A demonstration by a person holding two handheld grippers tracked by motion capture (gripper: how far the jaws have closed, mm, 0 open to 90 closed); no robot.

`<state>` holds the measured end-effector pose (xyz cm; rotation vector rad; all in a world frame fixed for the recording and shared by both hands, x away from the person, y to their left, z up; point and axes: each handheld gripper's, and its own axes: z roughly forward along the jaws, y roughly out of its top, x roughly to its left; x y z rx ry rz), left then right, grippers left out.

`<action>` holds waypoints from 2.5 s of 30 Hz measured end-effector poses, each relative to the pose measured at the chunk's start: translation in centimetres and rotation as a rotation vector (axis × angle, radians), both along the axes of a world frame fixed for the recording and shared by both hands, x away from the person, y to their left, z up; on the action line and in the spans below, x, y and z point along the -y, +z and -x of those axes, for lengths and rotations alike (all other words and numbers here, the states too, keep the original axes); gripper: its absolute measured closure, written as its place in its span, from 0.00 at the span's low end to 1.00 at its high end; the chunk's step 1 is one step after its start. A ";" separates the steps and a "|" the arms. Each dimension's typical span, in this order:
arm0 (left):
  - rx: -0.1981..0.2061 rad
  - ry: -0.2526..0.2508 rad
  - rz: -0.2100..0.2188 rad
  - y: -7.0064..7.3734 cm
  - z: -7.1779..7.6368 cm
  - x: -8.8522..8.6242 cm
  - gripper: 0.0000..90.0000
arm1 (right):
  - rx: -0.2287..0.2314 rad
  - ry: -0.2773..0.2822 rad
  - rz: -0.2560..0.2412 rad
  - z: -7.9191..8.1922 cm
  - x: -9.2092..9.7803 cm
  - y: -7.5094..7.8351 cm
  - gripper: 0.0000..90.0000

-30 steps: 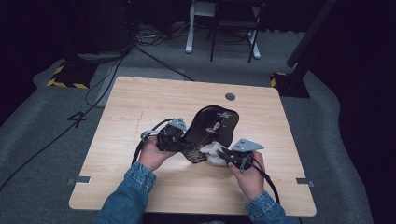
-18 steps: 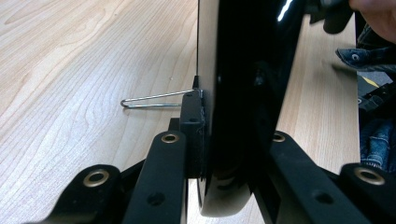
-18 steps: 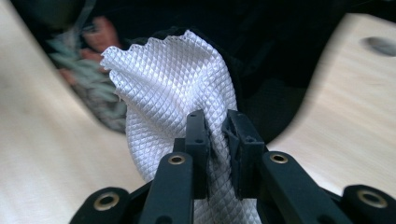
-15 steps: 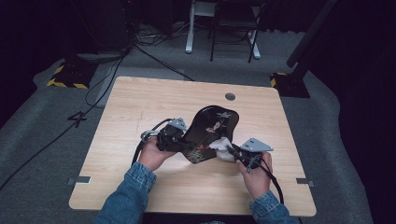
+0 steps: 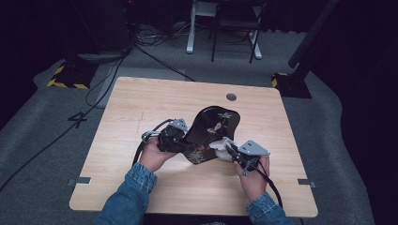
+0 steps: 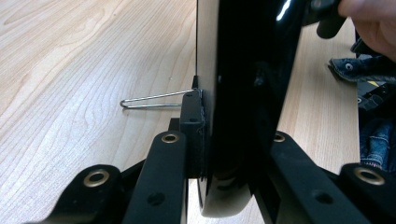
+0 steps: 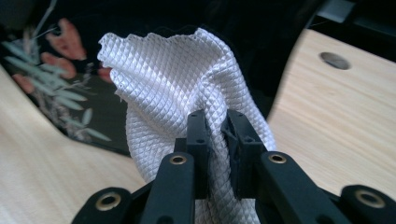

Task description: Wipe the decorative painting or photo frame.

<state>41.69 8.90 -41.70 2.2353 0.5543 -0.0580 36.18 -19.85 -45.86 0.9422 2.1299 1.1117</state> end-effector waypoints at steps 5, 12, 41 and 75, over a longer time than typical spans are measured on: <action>0.000 0.000 0.000 0.0 0.0 0.0 0.88 | -0.019 0.047 -0.002 0.3 -1.2 -0.5 0.90; 0.000 -0.001 -0.001 0.0 0.0 0.0 0.88 | -0.058 0.116 -0.020 0.9 -2.7 -0.9 0.90; -0.002 -0.002 0.003 0.0 0.0 0.1 0.88 | -0.071 0.036 0.006 -0.3 0.0 -0.5 0.89; -0.006 -0.004 -0.001 0.0 0.0 0.0 0.88 | -0.118 0.051 0.102 -0.2 -0.3 -2.3 0.89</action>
